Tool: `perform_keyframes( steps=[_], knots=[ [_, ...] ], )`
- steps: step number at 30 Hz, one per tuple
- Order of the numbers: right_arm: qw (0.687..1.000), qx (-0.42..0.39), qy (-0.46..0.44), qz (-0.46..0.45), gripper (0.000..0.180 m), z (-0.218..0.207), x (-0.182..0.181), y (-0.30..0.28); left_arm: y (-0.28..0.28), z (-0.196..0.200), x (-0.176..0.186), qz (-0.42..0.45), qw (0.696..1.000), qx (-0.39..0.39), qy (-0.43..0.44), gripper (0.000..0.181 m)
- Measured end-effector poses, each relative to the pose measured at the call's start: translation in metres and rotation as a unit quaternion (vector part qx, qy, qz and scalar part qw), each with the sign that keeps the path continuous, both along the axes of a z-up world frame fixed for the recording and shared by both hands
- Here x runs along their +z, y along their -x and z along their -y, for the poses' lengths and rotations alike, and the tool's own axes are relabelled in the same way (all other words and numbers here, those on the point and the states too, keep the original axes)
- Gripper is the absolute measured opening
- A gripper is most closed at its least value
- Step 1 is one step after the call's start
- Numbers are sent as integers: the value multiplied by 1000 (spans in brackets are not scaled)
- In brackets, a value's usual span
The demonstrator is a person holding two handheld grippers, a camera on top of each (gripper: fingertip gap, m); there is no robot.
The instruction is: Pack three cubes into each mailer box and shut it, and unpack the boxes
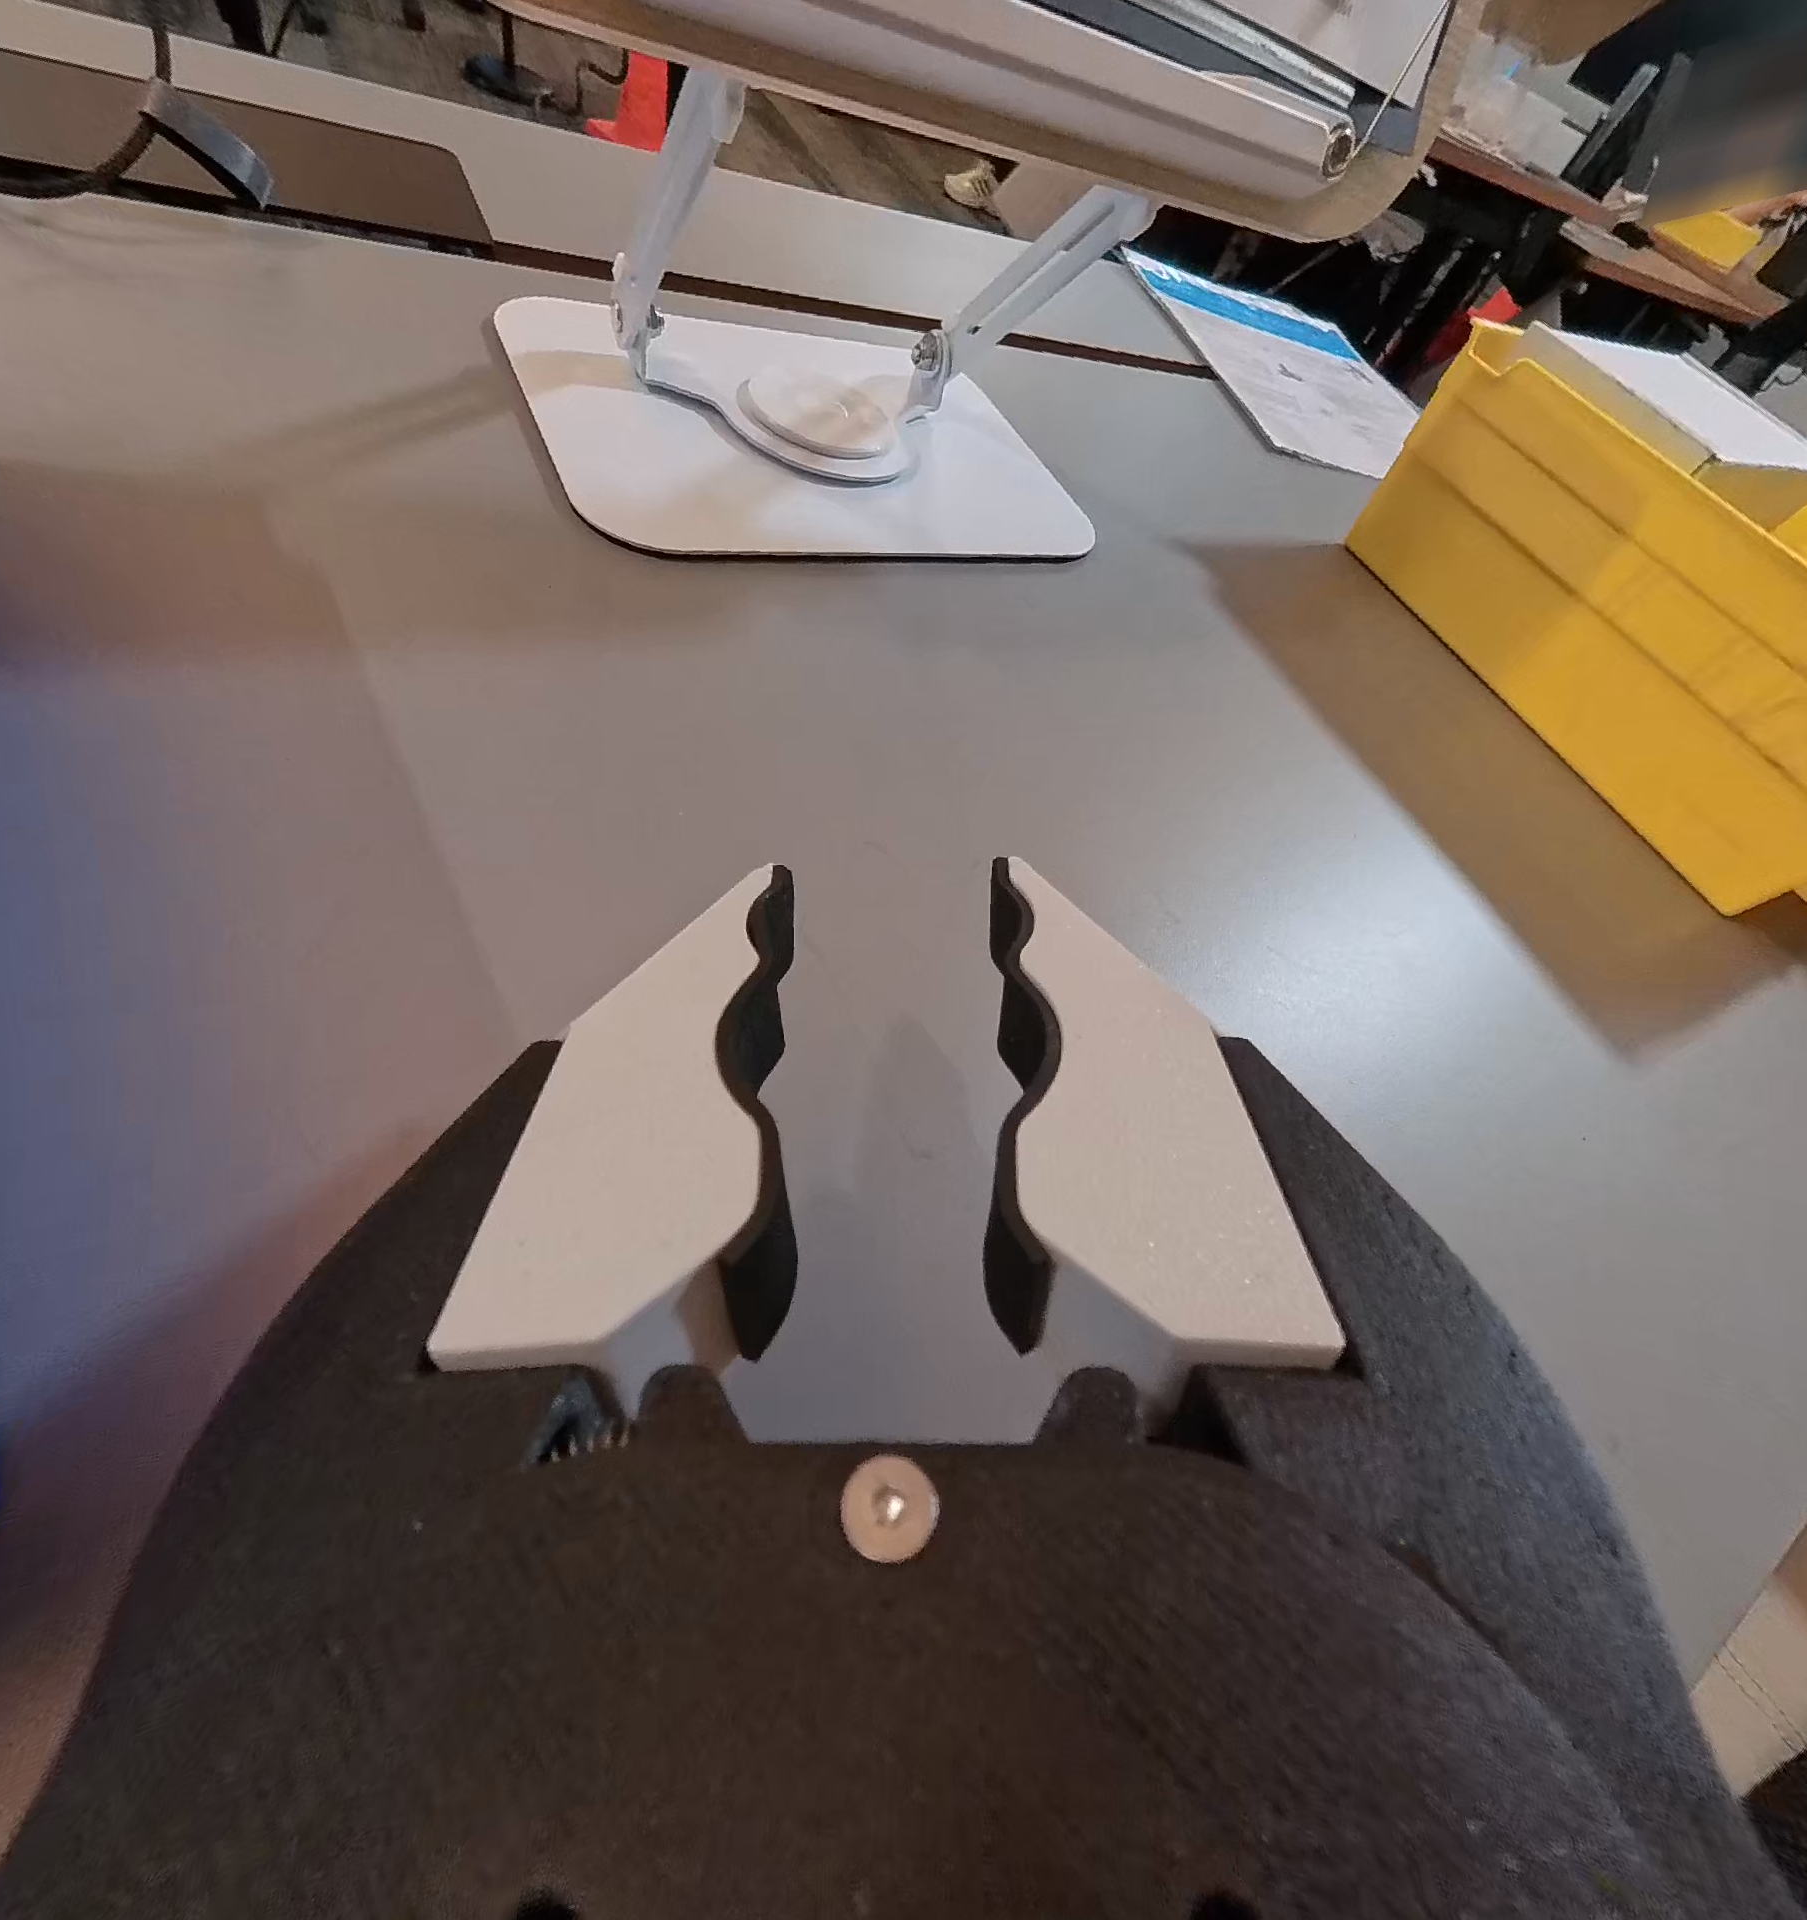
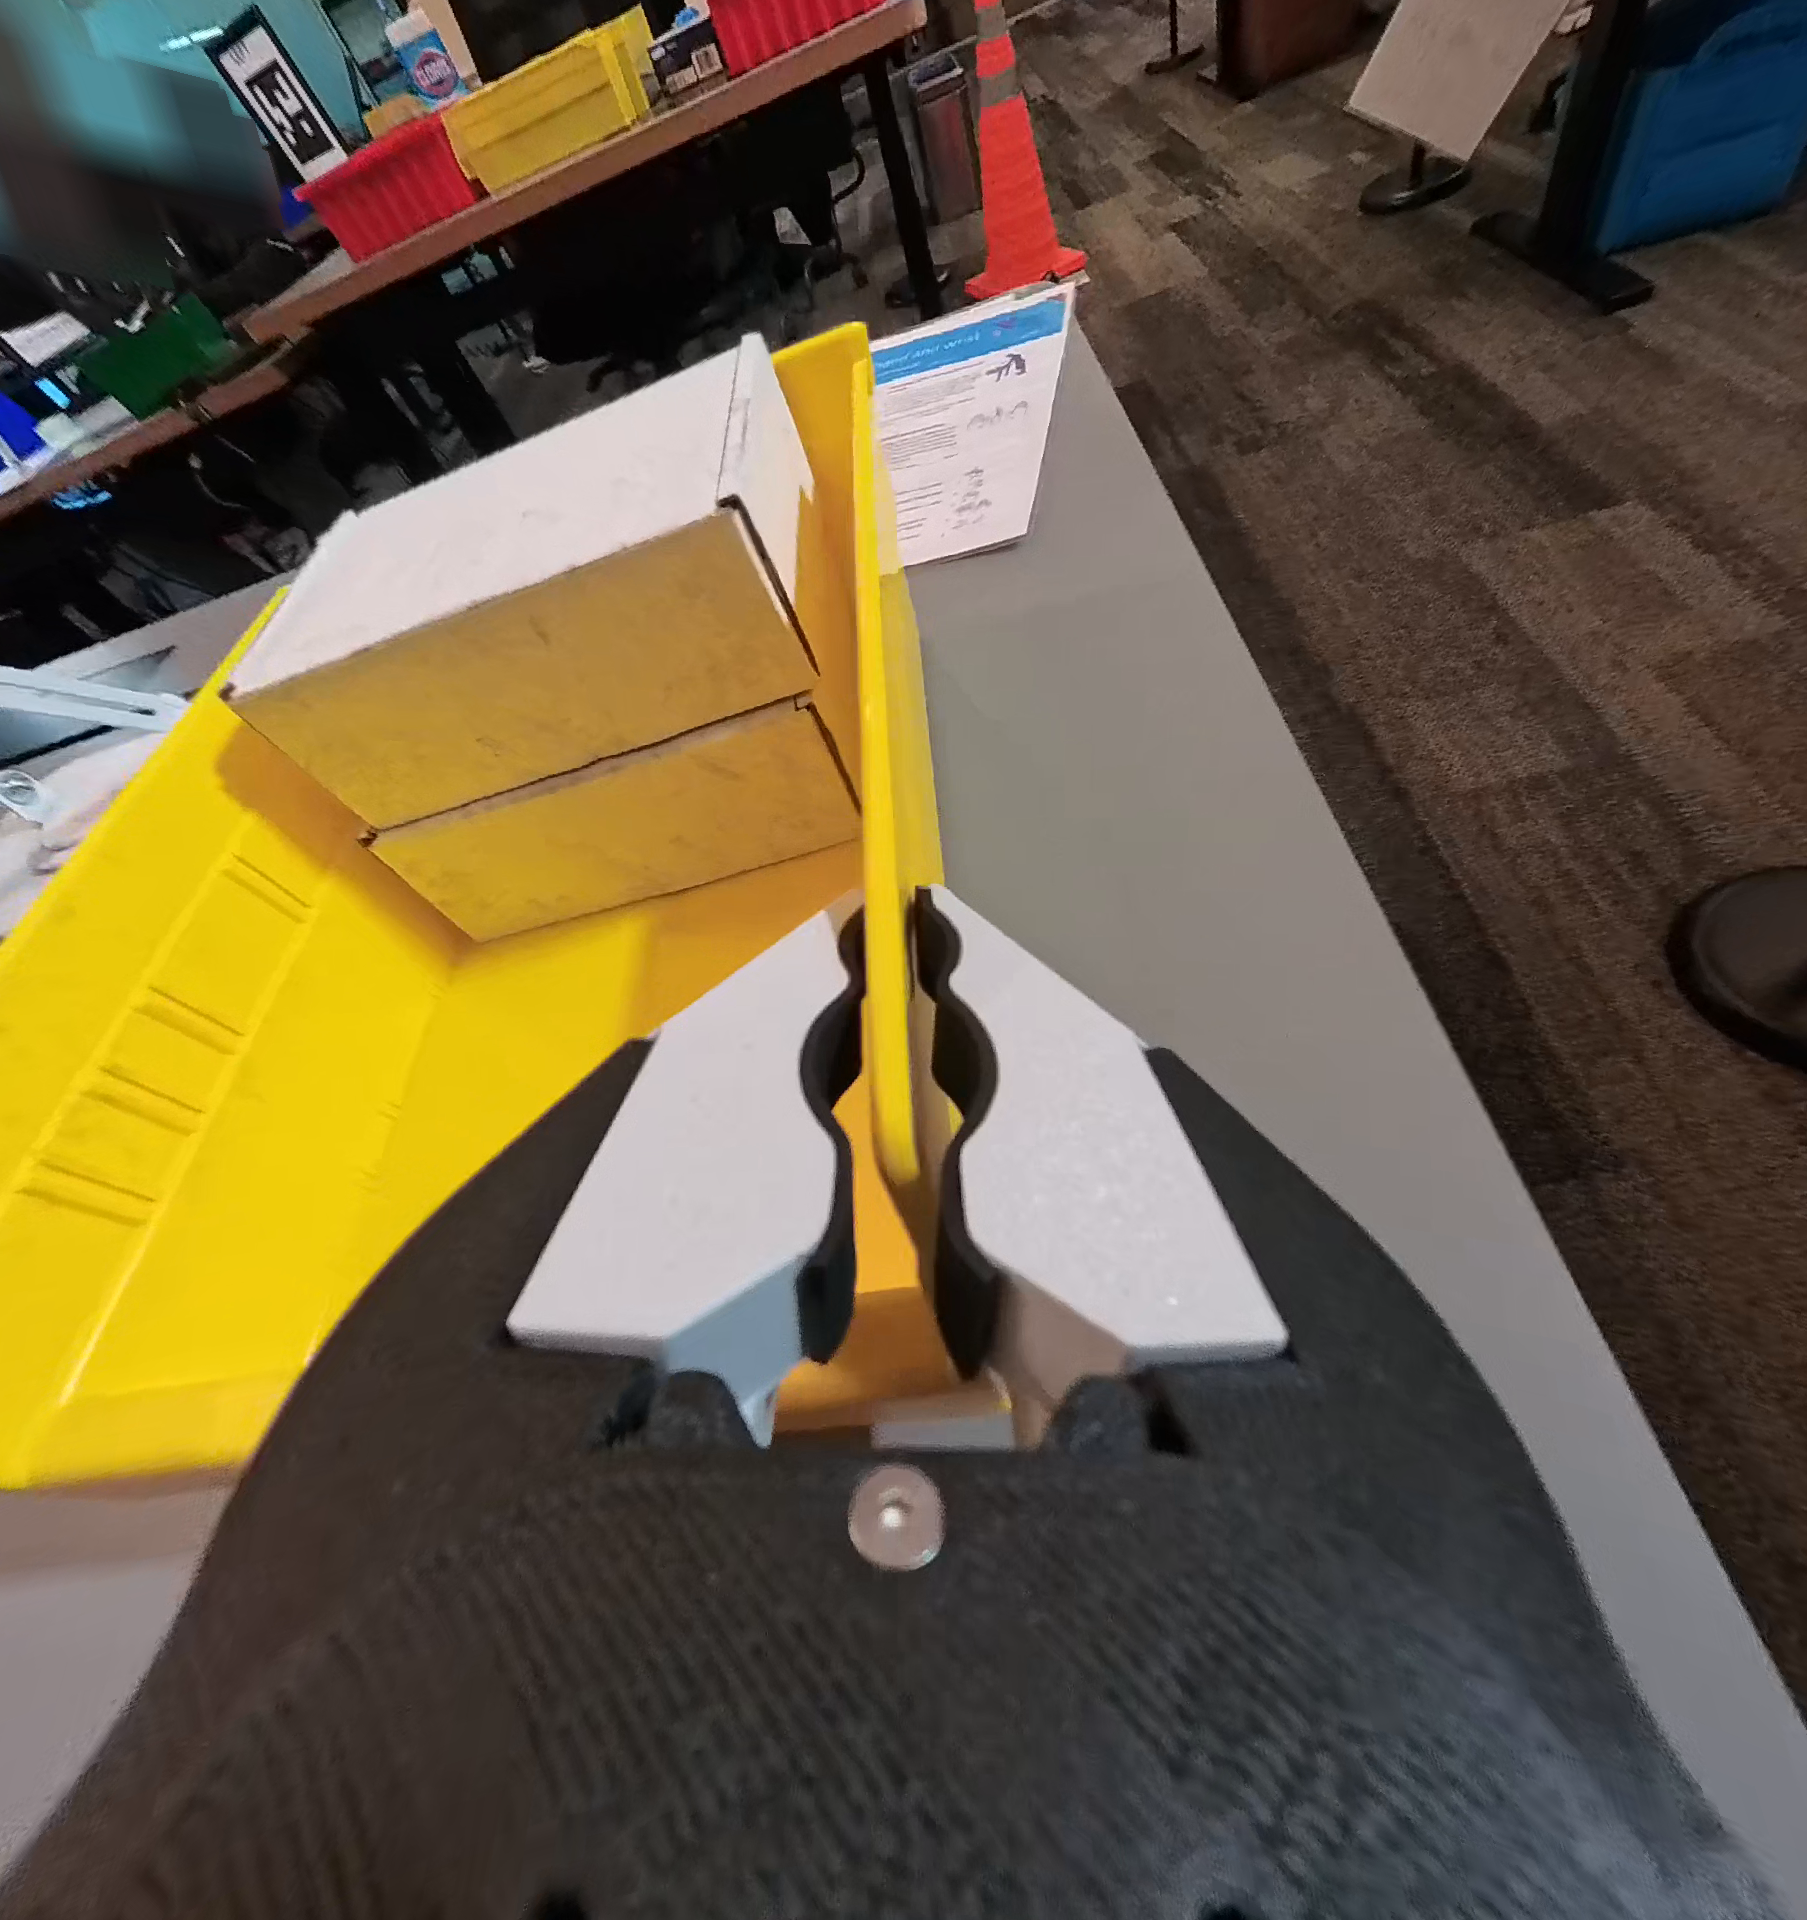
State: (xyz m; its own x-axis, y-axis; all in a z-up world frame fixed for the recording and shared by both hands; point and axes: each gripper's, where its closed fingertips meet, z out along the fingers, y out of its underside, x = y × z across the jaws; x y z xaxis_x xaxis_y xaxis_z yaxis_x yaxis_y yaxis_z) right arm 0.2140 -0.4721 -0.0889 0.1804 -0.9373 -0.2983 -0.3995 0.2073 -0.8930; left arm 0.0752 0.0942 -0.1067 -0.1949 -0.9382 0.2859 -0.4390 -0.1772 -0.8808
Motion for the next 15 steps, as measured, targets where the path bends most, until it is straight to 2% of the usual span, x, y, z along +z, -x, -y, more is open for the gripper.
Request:
perform_keyframes(
  steps=[4,8,15],
  knots=[
    [1000,-4,5,5,5,0,0,0,0,0,0,1,1000,0,3,37],
    [1000,-12,0,11,20,3,1,-2,0,-1,1,2,1000,0,9,37],
    [1000,1,4,4,26,-3,-3,-8,0,-1,0,-2,1000,1,7,38]
  ],
)
